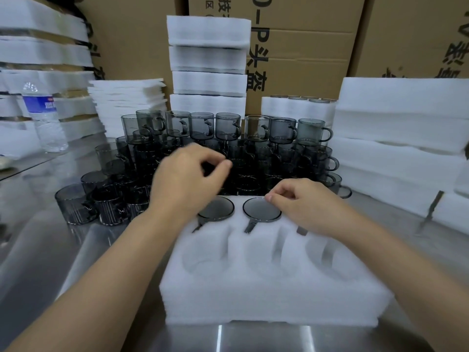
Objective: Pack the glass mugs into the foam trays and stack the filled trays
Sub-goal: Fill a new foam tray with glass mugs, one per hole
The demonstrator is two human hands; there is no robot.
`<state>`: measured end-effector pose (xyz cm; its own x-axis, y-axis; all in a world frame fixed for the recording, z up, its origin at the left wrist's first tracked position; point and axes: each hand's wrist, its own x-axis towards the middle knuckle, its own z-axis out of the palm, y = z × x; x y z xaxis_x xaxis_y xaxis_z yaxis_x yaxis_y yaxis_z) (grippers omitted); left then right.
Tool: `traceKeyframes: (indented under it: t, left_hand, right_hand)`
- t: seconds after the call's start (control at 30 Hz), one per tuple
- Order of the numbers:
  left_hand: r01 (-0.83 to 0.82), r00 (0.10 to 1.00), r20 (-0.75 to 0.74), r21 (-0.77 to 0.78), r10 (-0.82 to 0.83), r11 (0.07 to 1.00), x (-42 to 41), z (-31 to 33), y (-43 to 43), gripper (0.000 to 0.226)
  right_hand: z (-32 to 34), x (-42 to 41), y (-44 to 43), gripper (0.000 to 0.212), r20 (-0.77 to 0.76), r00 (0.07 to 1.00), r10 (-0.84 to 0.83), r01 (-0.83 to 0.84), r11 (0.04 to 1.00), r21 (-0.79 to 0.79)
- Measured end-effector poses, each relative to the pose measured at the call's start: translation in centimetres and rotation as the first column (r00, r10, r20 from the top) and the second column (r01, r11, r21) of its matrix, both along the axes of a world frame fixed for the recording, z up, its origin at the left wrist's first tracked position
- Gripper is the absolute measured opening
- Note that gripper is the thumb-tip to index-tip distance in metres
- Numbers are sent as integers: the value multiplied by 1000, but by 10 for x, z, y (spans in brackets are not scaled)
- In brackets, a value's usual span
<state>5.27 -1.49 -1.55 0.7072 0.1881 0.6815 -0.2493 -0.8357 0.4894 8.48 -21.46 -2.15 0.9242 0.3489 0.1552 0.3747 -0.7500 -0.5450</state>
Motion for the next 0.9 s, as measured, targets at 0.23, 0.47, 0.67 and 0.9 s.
traceKeyframes:
  t: [0.23, 0.47, 0.67, 0.9]
  left_hand:
    - [-441, 892, 125, 28, 434, 897, 12, 7, 51, 55]
    - [-455, 880, -91, 114, 466, 883, 26, -6, 77, 64]
    - [-436, 886, -126, 99, 446, 895, 30, -3, 78, 58]
    - [-462, 885, -40, 61, 464, 885, 36, 3, 82, 58]
  right_hand:
    - [0, -1, 0, 18, -4, 1000, -6, 6, 1000, 4]
    - [1, -3, 1, 18, -13, 1000, -3, 3, 1000, -9]
    - [1, -4, 0, 19, 3, 1000, -1, 1, 1000, -21]
    - [0, -3, 1, 19, -1, 1000, -8, 8, 1000, -14]
